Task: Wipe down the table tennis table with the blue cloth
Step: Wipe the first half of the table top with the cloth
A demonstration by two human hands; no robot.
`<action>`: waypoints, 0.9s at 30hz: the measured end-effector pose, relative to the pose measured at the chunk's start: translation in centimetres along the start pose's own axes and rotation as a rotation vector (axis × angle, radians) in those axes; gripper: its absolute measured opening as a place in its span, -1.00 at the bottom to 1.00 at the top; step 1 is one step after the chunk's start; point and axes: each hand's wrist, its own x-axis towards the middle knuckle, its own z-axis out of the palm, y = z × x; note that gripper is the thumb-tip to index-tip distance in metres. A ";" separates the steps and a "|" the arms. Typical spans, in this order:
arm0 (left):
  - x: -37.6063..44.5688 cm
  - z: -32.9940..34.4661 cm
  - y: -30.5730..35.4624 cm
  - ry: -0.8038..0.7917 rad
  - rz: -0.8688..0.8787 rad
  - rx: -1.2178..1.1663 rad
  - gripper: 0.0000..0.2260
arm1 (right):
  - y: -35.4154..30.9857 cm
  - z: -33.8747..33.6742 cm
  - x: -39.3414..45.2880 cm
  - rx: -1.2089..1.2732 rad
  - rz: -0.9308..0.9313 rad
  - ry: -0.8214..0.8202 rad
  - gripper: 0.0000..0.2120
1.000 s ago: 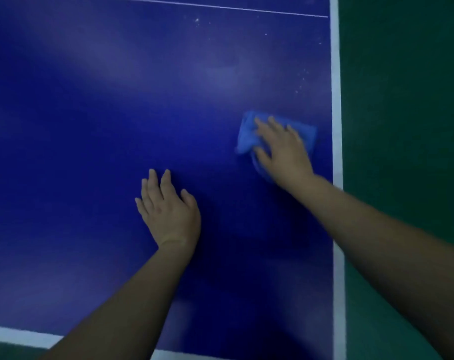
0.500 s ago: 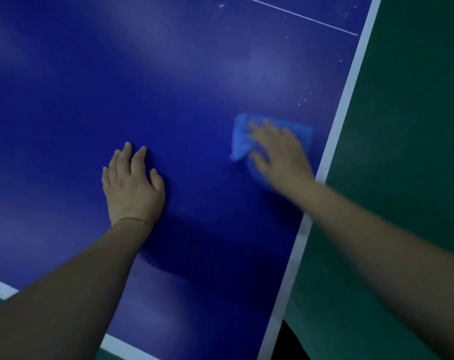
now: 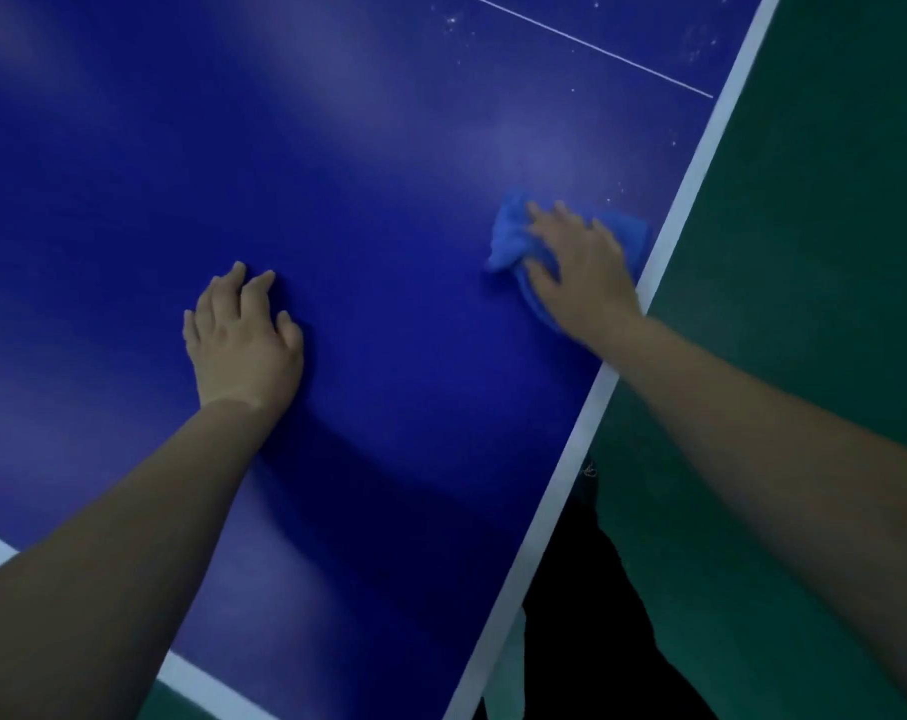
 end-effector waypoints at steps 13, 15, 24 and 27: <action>2.1 4.2 10.5 0.200 -0.610 0.034 -0.56 | 8.8 -2.8 9.6 -0.002 -0.219 -0.078 -0.54; 2.0 4.2 10.5 0.207 -0.614 0.053 -0.55 | 11.3 -4.2 13.8 0.029 -0.018 -0.009 -0.52; 2.0 3.9 11.0 0.210 -0.613 0.064 -0.55 | 6.9 -2.8 6.0 0.051 -0.450 -0.180 -0.61; 1.9 3.9 10.9 0.218 -0.598 0.076 -0.55 | 9.5 -3.8 11.8 0.023 -0.401 -0.160 -0.59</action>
